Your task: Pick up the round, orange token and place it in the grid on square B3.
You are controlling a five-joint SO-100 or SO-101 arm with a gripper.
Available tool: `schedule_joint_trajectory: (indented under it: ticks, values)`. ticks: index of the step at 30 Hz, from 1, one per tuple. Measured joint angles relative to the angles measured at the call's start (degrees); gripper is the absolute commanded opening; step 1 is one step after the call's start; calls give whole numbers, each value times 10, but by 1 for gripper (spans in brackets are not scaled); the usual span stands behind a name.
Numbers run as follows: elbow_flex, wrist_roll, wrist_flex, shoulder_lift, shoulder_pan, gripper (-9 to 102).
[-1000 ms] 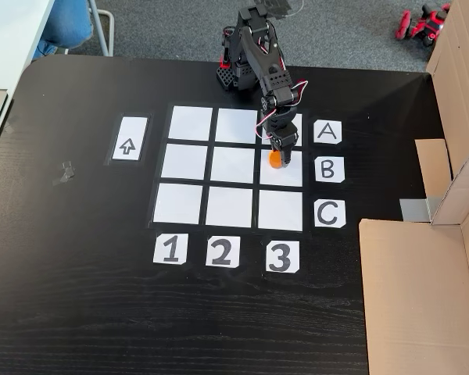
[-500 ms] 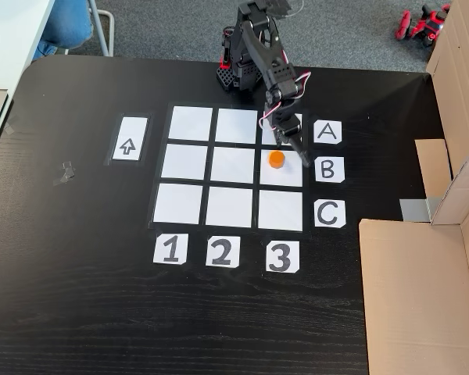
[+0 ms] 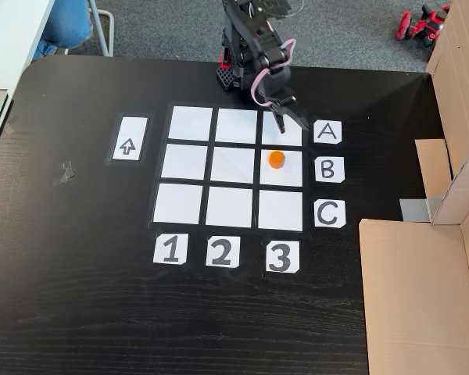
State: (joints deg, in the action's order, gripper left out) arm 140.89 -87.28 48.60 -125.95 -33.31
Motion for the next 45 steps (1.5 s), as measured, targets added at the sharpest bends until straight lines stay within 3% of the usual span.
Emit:
schedule_joint_trajectory:
  ticks: [6,8,10,13,17,24,27,31,45]
  values:
    - [109,0,42,-289,118,60]
    - [143,0,67,-392,183,48]
    - [178,6,86,-505,261,43]
    - [205,25,114,-590,390,-1]
    - [223,60,108,-619,613,-1]
    - [332,67,-83,-640,1100,-1]
    - [340,68,-82,-647,1225,-1]
    - [340,39,-74,-642,1310,-1]
    - [340,31,-74,-642,1323,-1]
